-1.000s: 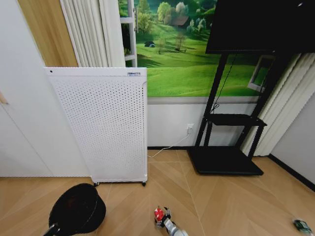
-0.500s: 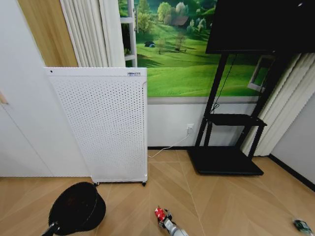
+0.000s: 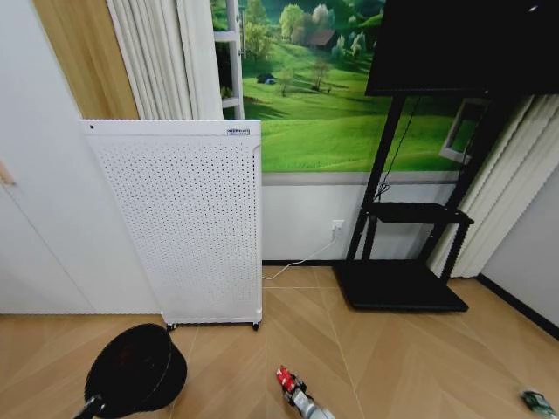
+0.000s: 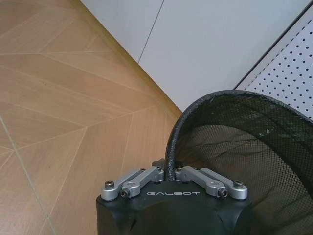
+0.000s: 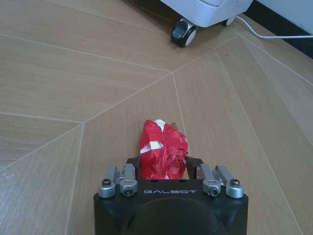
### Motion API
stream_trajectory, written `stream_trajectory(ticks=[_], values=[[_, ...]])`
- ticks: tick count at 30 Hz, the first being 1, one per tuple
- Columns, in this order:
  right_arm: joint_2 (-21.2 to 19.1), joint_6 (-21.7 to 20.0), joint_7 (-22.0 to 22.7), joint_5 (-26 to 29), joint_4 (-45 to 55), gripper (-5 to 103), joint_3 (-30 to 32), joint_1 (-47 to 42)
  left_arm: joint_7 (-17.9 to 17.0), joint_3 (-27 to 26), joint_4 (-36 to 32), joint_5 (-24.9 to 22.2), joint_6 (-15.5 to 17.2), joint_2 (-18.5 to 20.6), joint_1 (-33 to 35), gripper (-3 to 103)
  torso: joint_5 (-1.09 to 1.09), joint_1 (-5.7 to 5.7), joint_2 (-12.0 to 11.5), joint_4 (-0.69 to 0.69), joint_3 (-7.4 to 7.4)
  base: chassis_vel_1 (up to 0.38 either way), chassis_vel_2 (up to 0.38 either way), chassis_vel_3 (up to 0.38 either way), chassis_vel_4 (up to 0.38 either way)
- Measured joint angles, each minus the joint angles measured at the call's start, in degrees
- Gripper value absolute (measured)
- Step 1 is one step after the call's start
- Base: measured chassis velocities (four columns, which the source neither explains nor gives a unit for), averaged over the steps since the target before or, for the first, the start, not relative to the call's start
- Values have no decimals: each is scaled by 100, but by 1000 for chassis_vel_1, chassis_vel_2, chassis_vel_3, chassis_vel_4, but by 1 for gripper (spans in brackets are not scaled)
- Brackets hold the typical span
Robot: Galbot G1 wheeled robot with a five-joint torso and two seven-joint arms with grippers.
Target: Pick up the trash bin and place the garbage on the floor into it.
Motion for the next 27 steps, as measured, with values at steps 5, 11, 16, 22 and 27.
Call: stream_trajectory(ticks=[5, 11, 16, 22, 27], values=[[-149, -60, -176, 266, 316, 49, 70, -109, 10, 83, 95, 86, 0, 77, -102, 3, 1, 0, -1, -1, 2, 0, 0, 0, 0], [-698, -68, -323, 1044, 1764, 48, 183, -541, 442, 358, 416, 645, -18, 412, -465, 3, -1, 0, -1, -4, 1, 0, 0, 0, 0], [-1097, 50, -410, 1418, 3063, 48, 334, -1051, 956, 533, 561, 972, -9, 619, -571, 3, 0, 0, -1, 0, 1, 0, 0, 0, 0], [-1362, 84, -538, 1936, 3944, 48, 411, -1450, 1431, 676, 725, 1118, -24, 786, -713, 3, -1, 0, -1, -2, 0, 0, 0, 0, 0], [-1528, 519, -570, 2036, 4993, 48, 262, -1689, 2378, 929, 1258, 1966, -553, 925, -978, 3, 2, 0, 0, 1, 0, 0, 0, 0, 0]])
